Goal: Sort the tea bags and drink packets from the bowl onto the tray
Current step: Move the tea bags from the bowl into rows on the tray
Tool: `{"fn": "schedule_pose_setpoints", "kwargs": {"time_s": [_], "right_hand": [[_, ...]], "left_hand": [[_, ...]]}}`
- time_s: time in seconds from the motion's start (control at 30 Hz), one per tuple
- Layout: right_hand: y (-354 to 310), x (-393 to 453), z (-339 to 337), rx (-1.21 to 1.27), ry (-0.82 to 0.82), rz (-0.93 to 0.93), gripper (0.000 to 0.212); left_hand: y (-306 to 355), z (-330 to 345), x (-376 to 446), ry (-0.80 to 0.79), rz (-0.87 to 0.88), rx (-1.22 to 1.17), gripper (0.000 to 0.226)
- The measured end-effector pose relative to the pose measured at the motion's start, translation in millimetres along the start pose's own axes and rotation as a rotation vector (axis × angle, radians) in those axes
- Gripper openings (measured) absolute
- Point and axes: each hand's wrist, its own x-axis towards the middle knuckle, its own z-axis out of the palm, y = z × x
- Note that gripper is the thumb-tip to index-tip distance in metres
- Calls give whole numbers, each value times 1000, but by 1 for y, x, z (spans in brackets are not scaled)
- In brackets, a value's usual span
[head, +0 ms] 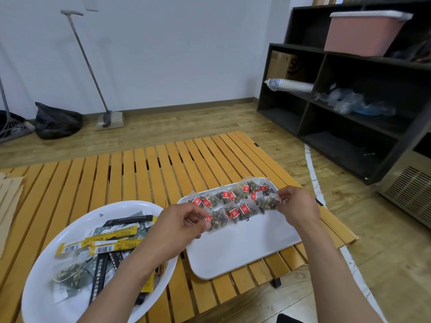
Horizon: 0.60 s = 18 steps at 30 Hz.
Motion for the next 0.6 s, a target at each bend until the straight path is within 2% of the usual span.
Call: {"fn": "schedule_pose_setpoints", "kwargs": {"time_s": [0.17, 0.3, 0.5, 0.6], "right_hand": [[-1, -1, 9, -34, -30, -47, 41], [3, 0, 7, -16, 27, -14, 32], [-12, -8, 13, -38, -49, -86, 33], [-15, -10, 3, -20, -5, -62, 34]], "left_hand": [[-3, -3, 0, 18, -8, -11, 11], [-6, -3, 1, 23, -8, 33, 12], [-8, 1, -3, 70, 72, 370, 18], [-9, -2, -5, 82, 95, 441, 21]]}}
